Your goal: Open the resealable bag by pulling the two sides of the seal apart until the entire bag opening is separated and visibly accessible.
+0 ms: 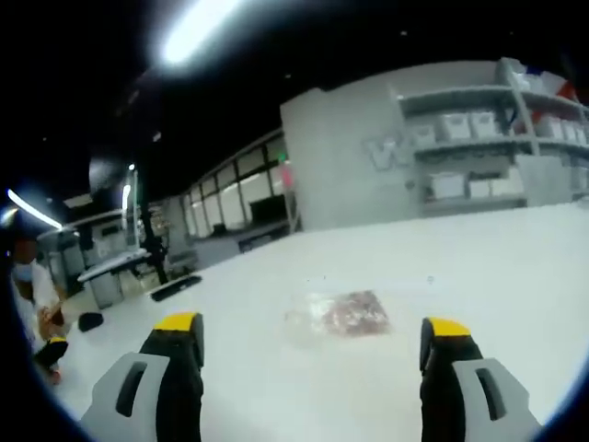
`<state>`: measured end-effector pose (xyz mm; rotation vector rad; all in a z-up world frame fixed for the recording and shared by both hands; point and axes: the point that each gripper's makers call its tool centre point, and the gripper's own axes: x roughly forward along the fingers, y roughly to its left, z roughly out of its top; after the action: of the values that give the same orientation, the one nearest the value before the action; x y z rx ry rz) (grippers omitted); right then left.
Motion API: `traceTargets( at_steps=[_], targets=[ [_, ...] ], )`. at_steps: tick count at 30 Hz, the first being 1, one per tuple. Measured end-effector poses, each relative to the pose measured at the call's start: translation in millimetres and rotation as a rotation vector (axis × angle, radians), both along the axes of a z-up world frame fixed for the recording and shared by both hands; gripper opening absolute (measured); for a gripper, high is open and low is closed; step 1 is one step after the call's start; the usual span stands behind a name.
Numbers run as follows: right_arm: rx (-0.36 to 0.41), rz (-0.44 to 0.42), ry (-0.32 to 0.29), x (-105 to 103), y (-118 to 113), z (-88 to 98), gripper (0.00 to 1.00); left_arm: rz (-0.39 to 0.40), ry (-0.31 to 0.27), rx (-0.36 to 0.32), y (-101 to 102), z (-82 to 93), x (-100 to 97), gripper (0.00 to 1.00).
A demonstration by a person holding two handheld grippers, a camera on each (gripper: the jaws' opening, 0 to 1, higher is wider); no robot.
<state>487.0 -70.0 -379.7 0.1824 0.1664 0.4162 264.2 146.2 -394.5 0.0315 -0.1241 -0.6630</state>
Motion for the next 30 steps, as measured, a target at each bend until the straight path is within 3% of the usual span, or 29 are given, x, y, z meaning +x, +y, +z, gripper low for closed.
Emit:
traceTargets(
  at_steps=[20, 30],
  targets=[
    [0.043, 0.020, -0.003, -35, -1, -7.3, 0.99, -0.002, 0.001, 0.004, 1, -0.7, 0.6, 0.98],
    [0.065, 0.030, 0.002, -43, -6, -11.6, 0.99, 0.000, 0.001, 0.005, 2, -1.8, 1.5, 0.97]
  ],
)
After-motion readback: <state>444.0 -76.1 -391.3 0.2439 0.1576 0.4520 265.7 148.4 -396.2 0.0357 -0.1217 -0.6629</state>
